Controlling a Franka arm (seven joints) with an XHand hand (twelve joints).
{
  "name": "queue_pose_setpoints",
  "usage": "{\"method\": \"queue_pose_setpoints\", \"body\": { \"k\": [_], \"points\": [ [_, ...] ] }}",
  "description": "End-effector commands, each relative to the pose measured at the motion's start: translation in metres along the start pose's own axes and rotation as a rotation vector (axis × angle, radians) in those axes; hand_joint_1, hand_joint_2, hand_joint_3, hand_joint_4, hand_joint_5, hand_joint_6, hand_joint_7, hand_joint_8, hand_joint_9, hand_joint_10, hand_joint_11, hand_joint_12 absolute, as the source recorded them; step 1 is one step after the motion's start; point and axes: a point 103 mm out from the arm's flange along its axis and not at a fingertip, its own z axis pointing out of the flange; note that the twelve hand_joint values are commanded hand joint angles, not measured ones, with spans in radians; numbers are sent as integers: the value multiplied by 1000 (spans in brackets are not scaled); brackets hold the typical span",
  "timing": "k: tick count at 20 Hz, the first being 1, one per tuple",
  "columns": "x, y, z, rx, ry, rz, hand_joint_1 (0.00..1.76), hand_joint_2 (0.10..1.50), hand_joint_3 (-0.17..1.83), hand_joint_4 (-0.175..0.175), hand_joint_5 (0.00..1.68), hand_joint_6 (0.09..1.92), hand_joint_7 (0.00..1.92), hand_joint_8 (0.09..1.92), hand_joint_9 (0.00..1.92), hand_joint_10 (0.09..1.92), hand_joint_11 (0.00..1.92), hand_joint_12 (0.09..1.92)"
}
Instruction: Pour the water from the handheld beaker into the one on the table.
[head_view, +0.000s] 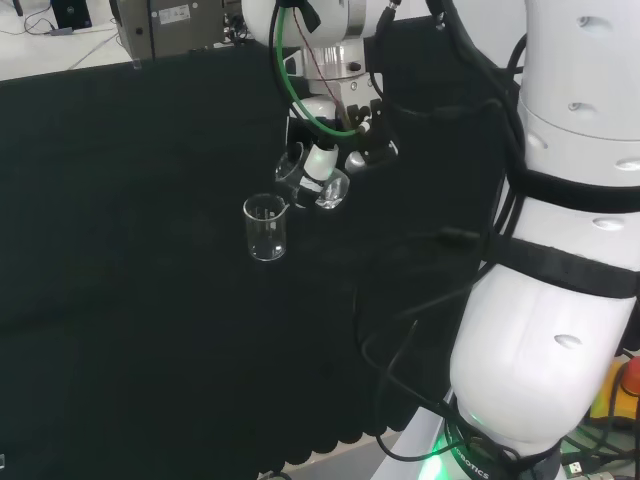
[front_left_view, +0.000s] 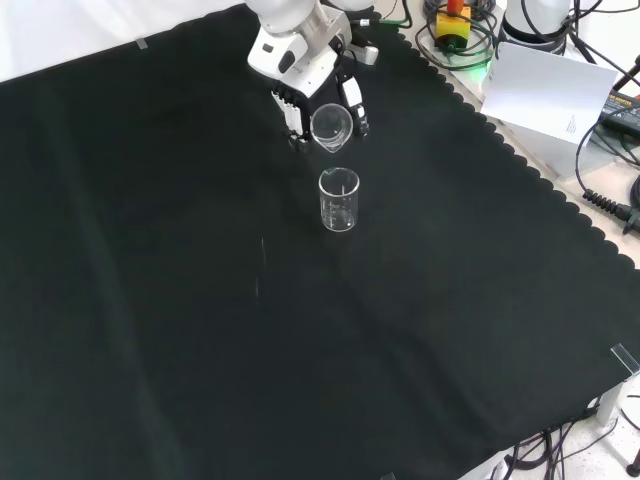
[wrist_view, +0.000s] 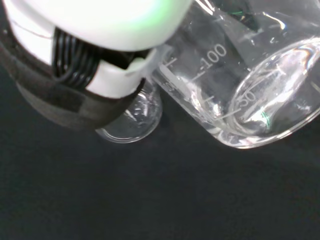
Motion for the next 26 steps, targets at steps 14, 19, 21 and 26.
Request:
{"method": "queue_pose_setpoints", "body": {
  "k": [14, 19, 21, 26],
  "points": [
    [13, 8, -2, 75, -124, 22, 1328, 649, 556, -175, 1484, 186, 1584, 87, 1855, 87, 1511, 547],
    [18, 12, -1, 118, -169, 48, 1327, 649, 556, -175, 1482, 190, 1583, 87, 1856, 87, 1512, 548],
    [18, 13, 0, 128, -174, 58, 1327, 649, 557, -175, 1481, 192, 1583, 87, 1856, 87, 1512, 548],
    [19, 15, 1, 156, -198, 70, 1327, 649, 556, -175, 1479, 197, 1582, 87, 1856, 87, 1514, 549]
  ]
}}
